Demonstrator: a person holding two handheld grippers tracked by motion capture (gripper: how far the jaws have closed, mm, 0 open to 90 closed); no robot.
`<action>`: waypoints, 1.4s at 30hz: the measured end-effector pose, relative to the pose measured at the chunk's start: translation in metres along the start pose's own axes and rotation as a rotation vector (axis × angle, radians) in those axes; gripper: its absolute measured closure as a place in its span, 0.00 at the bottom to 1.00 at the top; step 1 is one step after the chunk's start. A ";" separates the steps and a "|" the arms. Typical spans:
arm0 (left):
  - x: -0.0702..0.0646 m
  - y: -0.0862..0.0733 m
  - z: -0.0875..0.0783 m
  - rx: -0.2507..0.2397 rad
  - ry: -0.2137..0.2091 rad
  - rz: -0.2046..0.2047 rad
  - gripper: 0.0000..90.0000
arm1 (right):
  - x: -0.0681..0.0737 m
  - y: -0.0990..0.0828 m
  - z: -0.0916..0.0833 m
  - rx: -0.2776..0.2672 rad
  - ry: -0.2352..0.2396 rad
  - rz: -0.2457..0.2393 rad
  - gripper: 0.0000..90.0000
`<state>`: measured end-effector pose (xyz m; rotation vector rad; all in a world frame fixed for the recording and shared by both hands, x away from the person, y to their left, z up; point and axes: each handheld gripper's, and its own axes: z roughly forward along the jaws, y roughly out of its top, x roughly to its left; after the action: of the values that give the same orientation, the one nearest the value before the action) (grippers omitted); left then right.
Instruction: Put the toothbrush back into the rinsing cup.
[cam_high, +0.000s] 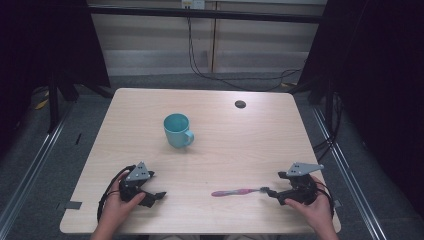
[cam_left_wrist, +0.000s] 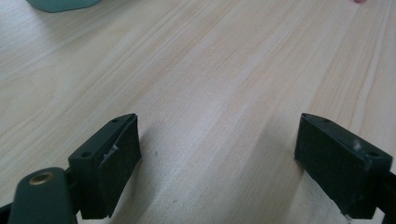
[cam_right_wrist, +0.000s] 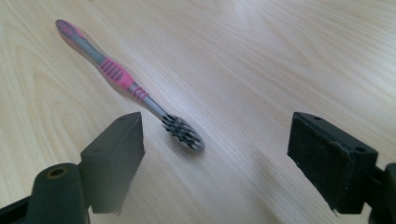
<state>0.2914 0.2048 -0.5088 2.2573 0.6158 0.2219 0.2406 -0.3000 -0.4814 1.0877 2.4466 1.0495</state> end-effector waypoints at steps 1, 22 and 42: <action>0.000 0.000 0.000 0.003 0.000 0.006 0.15 | 0.001 0.002 0.001 0.006 0.011 -0.004 0.21; 0.000 0.000 0.000 0.001 0.001 0.001 0.15 | 0.012 0.038 0.024 0.134 0.093 -0.140 0.27; 0.000 0.000 0.000 -0.004 0.000 -0.005 0.15 | 0.023 0.059 0.039 0.238 0.138 -0.265 0.35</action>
<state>0.2912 0.2045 -0.5091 2.2515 0.6199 0.2208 0.2763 -0.2360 -0.4659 0.7434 2.7868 0.7903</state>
